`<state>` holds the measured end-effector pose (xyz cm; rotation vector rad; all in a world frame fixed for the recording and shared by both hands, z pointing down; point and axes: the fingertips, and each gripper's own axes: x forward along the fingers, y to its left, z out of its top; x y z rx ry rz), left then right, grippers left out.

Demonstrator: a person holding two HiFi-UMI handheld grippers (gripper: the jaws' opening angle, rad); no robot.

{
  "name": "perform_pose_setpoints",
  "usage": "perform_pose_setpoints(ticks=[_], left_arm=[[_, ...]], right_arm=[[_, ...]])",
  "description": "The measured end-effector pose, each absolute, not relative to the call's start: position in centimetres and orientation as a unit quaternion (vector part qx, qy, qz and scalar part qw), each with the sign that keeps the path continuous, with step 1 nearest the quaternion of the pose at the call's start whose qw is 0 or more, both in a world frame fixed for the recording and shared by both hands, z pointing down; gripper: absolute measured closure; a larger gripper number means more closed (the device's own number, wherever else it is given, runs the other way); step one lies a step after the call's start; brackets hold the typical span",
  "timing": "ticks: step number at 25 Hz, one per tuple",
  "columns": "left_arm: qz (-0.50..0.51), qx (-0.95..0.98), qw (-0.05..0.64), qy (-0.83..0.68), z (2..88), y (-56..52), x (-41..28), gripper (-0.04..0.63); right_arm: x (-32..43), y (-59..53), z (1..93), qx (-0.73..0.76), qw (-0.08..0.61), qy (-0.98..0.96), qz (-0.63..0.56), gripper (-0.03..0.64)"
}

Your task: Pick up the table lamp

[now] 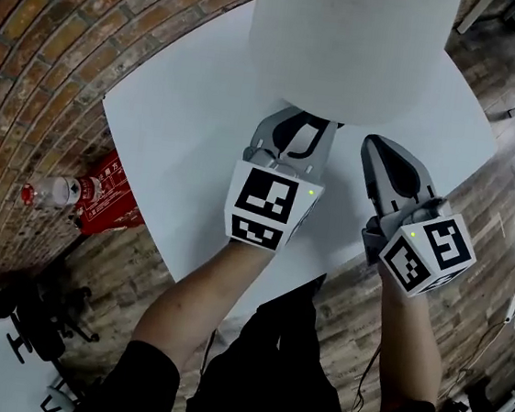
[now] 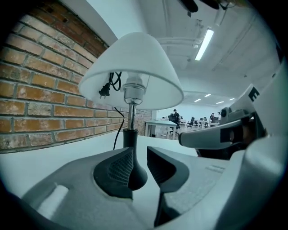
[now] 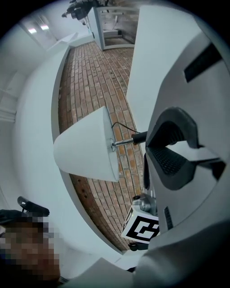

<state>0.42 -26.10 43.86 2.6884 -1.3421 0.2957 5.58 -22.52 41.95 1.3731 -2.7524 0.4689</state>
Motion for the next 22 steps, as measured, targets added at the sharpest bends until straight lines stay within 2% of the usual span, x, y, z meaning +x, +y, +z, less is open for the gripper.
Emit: perform_pose_setpoints(ticks=[9,17,22], left_arm=[[0.079,0.876,0.067,-0.472,45.9,-30.7,0.7,0.419],[0.084,0.873,0.045,-0.479,45.3,-33.4,1.8,0.382],[0.086,0.875,0.036,-0.474,45.1,-34.4,3.0,0.382]], right_arm=[[4.8,-24.2,43.7,0.435,0.018,-0.889,0.143,0.608],[6.7,-24.4,44.2,0.446,0.012,-0.881,0.156,0.607],[8.1,-25.1,44.5,0.453,0.007,-0.877,0.162,0.608]])
